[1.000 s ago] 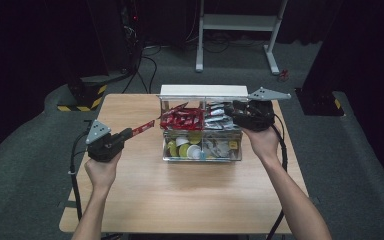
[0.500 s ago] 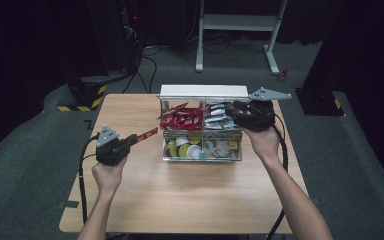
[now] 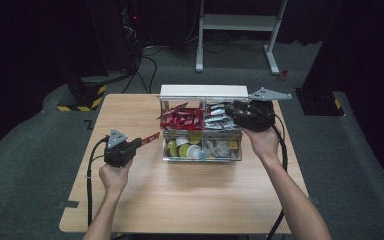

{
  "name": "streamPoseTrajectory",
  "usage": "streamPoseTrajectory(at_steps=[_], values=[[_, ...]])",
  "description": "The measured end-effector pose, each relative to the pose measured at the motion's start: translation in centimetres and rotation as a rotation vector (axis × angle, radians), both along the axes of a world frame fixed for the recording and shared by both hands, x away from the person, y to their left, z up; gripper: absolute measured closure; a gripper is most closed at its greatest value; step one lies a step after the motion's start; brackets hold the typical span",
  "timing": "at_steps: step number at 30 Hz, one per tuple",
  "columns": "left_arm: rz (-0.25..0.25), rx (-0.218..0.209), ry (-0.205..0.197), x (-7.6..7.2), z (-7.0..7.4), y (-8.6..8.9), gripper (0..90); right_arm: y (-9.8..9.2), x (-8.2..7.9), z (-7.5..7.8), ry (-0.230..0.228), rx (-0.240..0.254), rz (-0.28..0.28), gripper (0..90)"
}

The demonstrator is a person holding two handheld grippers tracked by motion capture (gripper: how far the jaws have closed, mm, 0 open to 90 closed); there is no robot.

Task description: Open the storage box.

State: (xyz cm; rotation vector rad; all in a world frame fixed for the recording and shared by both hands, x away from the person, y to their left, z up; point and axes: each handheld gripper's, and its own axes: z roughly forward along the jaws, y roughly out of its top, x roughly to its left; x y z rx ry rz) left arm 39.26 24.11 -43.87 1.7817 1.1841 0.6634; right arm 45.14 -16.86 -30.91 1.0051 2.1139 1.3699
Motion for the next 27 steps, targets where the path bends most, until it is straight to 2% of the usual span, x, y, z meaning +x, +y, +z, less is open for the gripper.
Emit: streamPoseTrajectory(at_steps=[6, 12, 17, 22, 27], values=[[0.014, 0.008, 0.015, 0.3, -1.2, -0.1, 88.7, -0.1, 0.0, 0.1, 0.006, 0.005, 0.0, 56.0], [0.002, 0.023, 0.042, 0.6, -2.1, -0.4, 88.3, -0.1, 0.0, 0.1, 0.006, 0.003, 0.003, 56.1], [0.004, 0.016, 0.05, 0.7, -2.7, -0.4, 88.1, -0.1, 0.0, 0.0, -0.002, 0.009, 0.003, 56.0], [0.006, 0.043, 0.104, 0.9, -3.9, -0.4, 87.0, -0.2, 0.0, 0.0, 0.001, 0.014, 0.001, 56.0], [0.027, 0.041, 0.147, 1.1, -5.2, -0.1, 86.8, -0.2, 0.0, -0.1, 0.001, 0.018, -0.001, 56.1]])
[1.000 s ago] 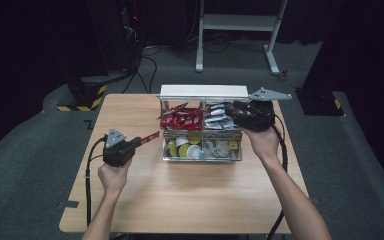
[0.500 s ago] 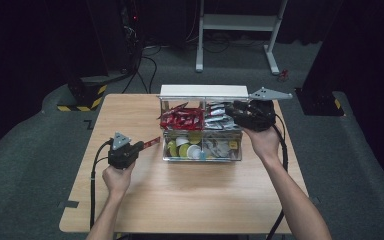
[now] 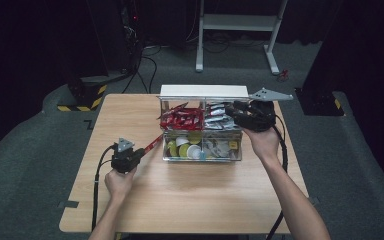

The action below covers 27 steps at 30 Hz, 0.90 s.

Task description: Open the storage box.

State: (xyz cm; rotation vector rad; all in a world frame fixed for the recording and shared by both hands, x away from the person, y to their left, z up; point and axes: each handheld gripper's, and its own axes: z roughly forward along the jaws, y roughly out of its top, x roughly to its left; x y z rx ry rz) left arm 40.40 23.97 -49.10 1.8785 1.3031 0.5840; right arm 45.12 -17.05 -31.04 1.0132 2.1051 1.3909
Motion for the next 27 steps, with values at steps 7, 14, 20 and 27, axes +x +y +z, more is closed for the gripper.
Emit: streamPoseTrajectory(at_steps=[7, 14, 20, 27], values=[[0.005, 0.013, 0.026, 0.1, -0.6, -0.1, 86.2, 0.1, 0.0, 0.0, 0.003, 0.0, -0.003, 56.0], [-0.011, 0.002, 0.063, 0.3, -1.0, 0.1, 84.3, 0.1, 0.0, 0.1, 0.003, -0.004, -0.005, 56.0], [-0.013, -0.031, 0.071, 0.1, -1.1, 0.6, 74.8, 0.1, 0.0, 0.0, 0.002, 0.002, -0.005, 56.1], [0.036, -0.042, 0.037, -0.7, -0.6, 2.0, 60.4, 0.0, -0.1, 0.0, 0.004, -0.001, -0.005, 56.0]])
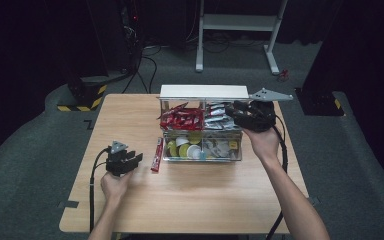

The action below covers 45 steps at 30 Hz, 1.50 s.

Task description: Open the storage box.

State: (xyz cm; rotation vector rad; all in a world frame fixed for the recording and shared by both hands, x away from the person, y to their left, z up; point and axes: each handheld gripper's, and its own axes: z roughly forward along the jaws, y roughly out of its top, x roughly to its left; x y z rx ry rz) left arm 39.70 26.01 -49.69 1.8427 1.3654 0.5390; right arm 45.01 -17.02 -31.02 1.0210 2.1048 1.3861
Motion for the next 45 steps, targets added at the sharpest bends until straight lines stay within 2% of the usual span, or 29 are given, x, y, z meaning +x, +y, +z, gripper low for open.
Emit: streamPoseTrajectory(at_steps=[8, 11, 14, 17, 22, 23, 28, 31, 38, 45], values=[[0.031, 0.033, -0.015, -1.6, -0.3, 1.2, 50.7, -0.1, -0.3, -0.1, -0.001, -0.011, 0.008, 55.8], [0.063, 0.029, -0.003, -2.3, -0.8, 1.9, 48.5, -0.3, -0.4, -0.1, 0.005, -0.008, 0.008, 55.9], [0.081, 0.059, 0.007, -2.5, -1.4, 2.2, 46.7, -0.4, -0.5, -0.1, 0.005, -0.007, 0.007, 55.6], [0.099, 0.07, 0.012, -2.6, -1.8, 2.4, 45.4, -0.4, -0.6, -0.1, 0.005, -0.009, 0.007, 55.4], [0.105, 0.081, 0.025, -2.8, -2.3, 2.3, 44.5, -0.5, -0.9, 0.1, 0.003, -0.01, 0.01, 55.0], [0.103, 0.096, 0.032, -2.7, -2.7, 2.2, 44.3, -0.6, -1.1, 0.1, 0.004, -0.006, 0.008, 55.0], [0.108, 0.118, 0.021, -2.8, -2.9, 1.9, 43.5, -0.7, -1.3, 0.0, -0.001, -0.009, 0.008, 55.1], [0.113, 0.112, 0.01, -3.1, -3.1, 1.9, 42.9, -0.9, -1.5, 0.0, 0.013, 0.0, 0.009, 54.7], [0.106, 0.112, 0.014, -3.1, -3.1, 1.7, 38.0, -1.4, -2.3, 0.1, -0.003, 0.014, 0.002, 54.9], [0.102, 0.113, 0.015, -3.0, -3.1, 1.7, 37.0, -1.8, -2.5, 0.1, -0.015, 0.017, -0.004, 54.9]])
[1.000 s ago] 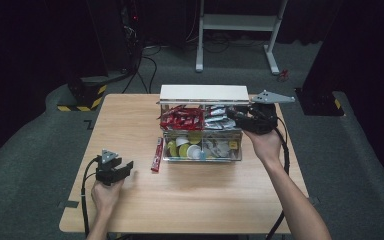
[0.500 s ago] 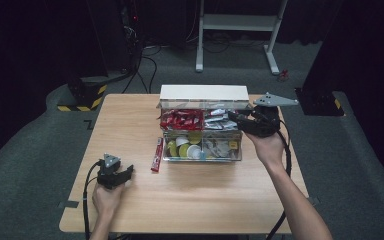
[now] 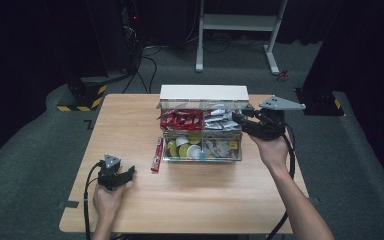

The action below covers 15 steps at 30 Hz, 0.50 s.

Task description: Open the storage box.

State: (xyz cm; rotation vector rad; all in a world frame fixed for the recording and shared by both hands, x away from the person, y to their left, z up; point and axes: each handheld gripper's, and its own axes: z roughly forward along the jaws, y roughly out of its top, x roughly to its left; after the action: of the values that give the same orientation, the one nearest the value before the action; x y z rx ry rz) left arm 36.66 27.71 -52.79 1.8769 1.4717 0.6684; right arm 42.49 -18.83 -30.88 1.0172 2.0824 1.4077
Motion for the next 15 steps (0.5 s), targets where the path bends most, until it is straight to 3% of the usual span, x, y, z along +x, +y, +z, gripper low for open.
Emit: streamPoseTrajectory(at_steps=[15], values=[[0.001, 0.001, -0.002, 0.0, -0.02, -0.02, 36.6, -0.84, -0.19, -0.79, 0.015, -0.002, -0.018, 54.5]])
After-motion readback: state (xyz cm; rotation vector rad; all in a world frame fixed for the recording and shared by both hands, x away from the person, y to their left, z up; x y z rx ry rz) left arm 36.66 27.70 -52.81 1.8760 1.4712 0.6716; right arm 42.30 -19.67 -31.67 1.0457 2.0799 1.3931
